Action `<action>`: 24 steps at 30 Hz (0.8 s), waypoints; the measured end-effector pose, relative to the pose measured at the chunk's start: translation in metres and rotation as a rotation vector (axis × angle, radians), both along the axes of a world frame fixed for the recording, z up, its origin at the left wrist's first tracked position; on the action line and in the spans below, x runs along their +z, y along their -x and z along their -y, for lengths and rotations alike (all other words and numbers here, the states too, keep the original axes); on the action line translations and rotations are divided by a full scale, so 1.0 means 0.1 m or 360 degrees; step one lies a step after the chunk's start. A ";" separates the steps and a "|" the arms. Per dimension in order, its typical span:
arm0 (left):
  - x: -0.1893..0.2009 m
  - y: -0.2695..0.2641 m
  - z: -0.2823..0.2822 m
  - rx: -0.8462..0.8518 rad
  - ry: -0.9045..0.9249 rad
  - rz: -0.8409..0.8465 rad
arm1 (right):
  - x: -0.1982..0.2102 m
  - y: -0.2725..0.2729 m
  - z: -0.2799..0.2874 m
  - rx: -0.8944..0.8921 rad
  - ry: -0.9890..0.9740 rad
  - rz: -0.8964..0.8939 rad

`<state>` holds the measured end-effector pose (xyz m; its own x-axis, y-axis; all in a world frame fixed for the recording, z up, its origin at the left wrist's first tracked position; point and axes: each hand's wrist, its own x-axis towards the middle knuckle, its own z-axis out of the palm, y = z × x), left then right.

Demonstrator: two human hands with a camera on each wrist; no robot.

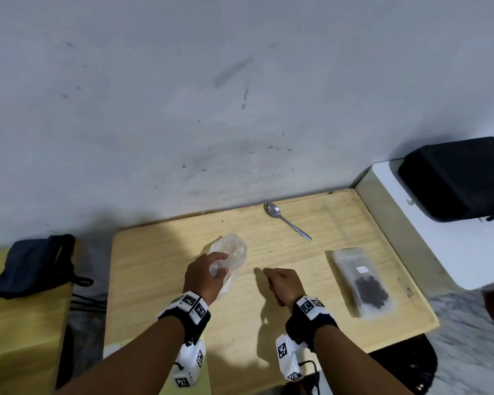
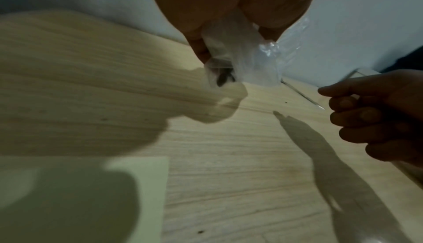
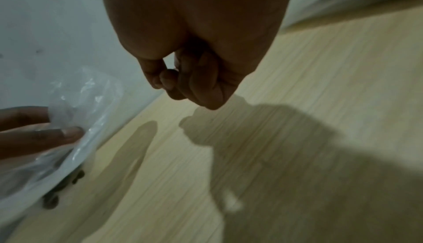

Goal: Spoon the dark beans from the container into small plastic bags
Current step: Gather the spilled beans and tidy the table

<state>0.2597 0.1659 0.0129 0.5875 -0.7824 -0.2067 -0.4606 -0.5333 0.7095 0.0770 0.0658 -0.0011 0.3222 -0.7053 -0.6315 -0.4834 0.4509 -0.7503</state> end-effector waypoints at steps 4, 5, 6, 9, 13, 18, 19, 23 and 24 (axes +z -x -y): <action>0.13 0.40 0.23 -0.0122 0.0232 -0.0060 | 0.15 0.41 0.09 -0.0180 0.0098 0.0082; 0.16 0.53 0.31 -0.0146 0.0267 -0.0087 | 0.19 0.53 0.12 -0.0236 0.0122 0.0107; 0.20 0.68 0.39 -0.0183 0.0277 -0.0119 | 0.23 0.69 0.15 -0.0304 0.0146 0.0134; 0.32 1.27 0.70 -0.0354 0.0277 -0.0223 | 0.33 1.30 0.25 -0.0544 0.0213 0.0188; 0.38 2.18 1.03 -0.0581 0.0298 -0.0276 | 0.37 2.29 0.33 -0.0876 0.0341 0.0149; 0.35 3.54 1.25 -0.0919 0.0198 -0.0350 | 0.22 3.66 0.30 -0.1167 0.0371 0.0059; 0.28 3.85 1.25 -0.0967 0.0162 -0.0366 | 0.13 3.95 0.28 -0.1220 0.0370 0.0030; -0.06 4.74 1.25 -0.1079 -0.0007 -0.0360 | -0.20 4.81 0.23 -0.1268 0.0236 -0.0037; -0.18 4.95 1.24 -0.1133 -0.0118 -0.0346 | -0.33 5.01 0.20 -0.1274 0.0182 -0.0055</action>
